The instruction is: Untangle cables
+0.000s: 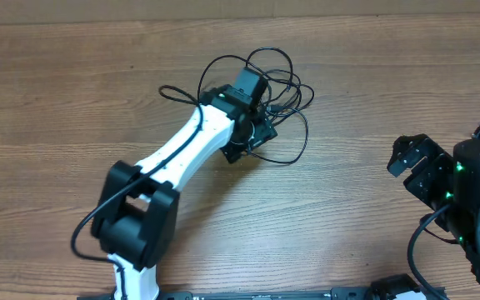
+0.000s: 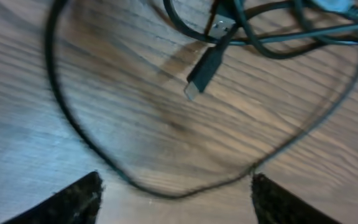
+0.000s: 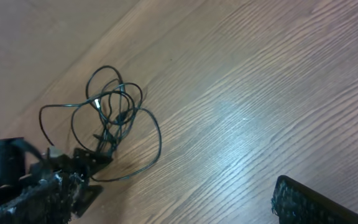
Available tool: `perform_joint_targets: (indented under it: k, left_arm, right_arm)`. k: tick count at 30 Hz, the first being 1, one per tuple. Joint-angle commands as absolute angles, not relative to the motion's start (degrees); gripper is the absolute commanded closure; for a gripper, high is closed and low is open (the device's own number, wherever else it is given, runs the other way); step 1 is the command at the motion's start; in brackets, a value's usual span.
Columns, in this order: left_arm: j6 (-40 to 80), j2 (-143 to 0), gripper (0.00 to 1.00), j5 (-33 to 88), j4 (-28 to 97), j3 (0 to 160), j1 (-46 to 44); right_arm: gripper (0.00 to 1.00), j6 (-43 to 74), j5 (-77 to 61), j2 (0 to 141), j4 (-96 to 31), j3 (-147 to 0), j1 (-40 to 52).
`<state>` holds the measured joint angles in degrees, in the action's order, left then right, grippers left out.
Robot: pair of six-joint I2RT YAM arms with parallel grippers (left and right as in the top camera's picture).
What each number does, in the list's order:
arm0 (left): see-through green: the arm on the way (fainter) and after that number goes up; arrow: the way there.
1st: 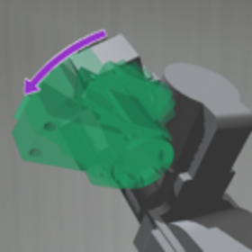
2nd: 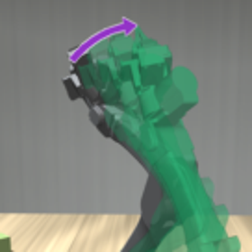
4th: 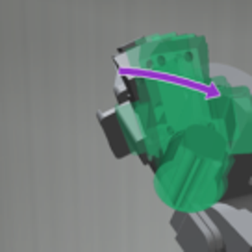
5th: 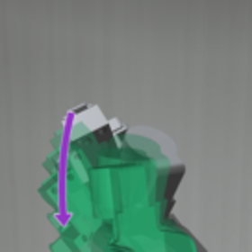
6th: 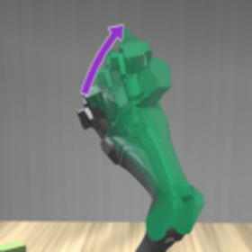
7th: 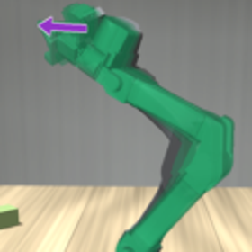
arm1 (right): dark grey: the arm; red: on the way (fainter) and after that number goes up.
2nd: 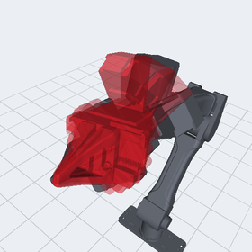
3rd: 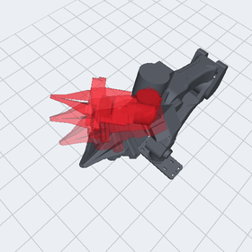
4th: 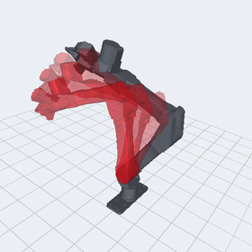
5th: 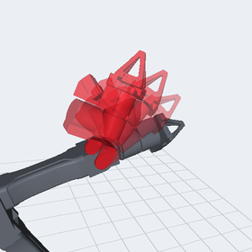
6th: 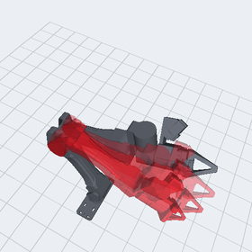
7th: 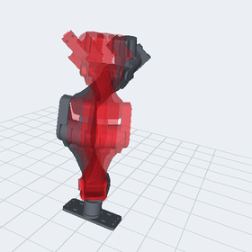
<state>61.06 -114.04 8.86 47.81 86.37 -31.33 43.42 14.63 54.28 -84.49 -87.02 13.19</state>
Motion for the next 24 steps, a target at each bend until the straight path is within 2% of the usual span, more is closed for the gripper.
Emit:
perform_joint_targets:
  k: [1,5,6,7,12,24]
  left_arm:
    - [63.9,-118.3,0.36,5.3,46.3,86.0,-32.6]
    - [63.9,-119.9,0.71,1.5,46.0,86.0,-32.7]
    - [63.9,-120.0,0.81,1.0,46.1,86.0,-32.7]
    - [63.9,-120.0,0.96,0.4,46.1,86.0,-32.7]
    - [59.7,-117.4,0.96,-0.2,46.7,86.5,-31.7]
    - [34.2,-88.8,0.96,3.7,51.0,91.3,-29.2]
  right_arm:
    - [0.00,43.0,16.0,54.1,-85.0,-88.2,13.1]
    - [0.00,43.0,15.8,54.1,-86.2,-88.1,13.1]
    - [0.00,43.0,15.8,54.1,-86.4,-88.1,13.1]
    - [0.00,43.0,15.8,54.1,-86.5,-88.1,13.1]
    - [0.00,43.2,14.7,54.1,-86.5,-88.1,13.1]
    - [0.00,43.2,3.5,58.6,-83.0,-88.1,13.1]
